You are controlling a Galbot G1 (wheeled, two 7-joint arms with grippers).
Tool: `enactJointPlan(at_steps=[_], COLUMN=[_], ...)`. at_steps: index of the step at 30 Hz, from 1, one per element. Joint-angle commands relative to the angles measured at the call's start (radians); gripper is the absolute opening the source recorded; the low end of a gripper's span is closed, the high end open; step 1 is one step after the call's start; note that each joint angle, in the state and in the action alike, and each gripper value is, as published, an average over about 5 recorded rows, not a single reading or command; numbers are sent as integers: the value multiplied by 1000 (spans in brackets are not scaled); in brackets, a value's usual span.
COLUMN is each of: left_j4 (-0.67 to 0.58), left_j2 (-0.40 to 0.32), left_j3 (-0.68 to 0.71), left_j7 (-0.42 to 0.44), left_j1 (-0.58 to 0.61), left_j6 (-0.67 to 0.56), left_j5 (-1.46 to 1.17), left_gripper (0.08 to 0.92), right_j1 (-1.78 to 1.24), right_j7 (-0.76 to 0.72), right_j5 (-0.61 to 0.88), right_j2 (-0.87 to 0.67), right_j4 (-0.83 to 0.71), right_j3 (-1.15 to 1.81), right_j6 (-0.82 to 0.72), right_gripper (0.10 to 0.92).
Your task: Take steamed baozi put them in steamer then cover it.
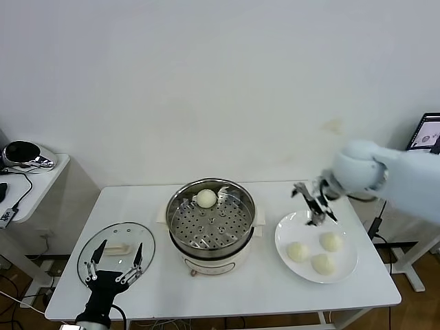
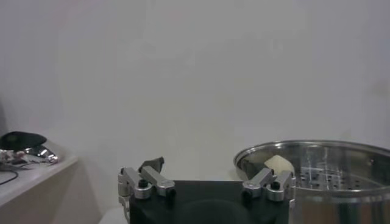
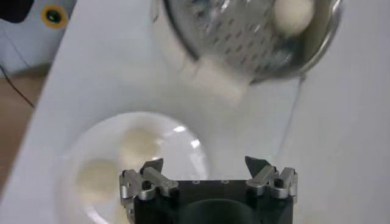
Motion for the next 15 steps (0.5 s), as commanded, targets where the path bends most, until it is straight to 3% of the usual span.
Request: enactJointPlan(at_steps=[1, 15], left_j4=[1, -4], left_j2=[0, -17], left_j3=[-1, -7], left_j7=[1, 11], left_j1=[4, 26], left_j6=[0, 8], left_j5=[3, 23], left_gripper=[823, 823], right_j1=[-307, -611], right_j7=[8, 17], right_j5=[-128, -164], right_j2=[-147, 25], right_j4=[17, -176], right_j3=[199, 419], right_j6=[-46, -2], right_gripper=[823, 823])
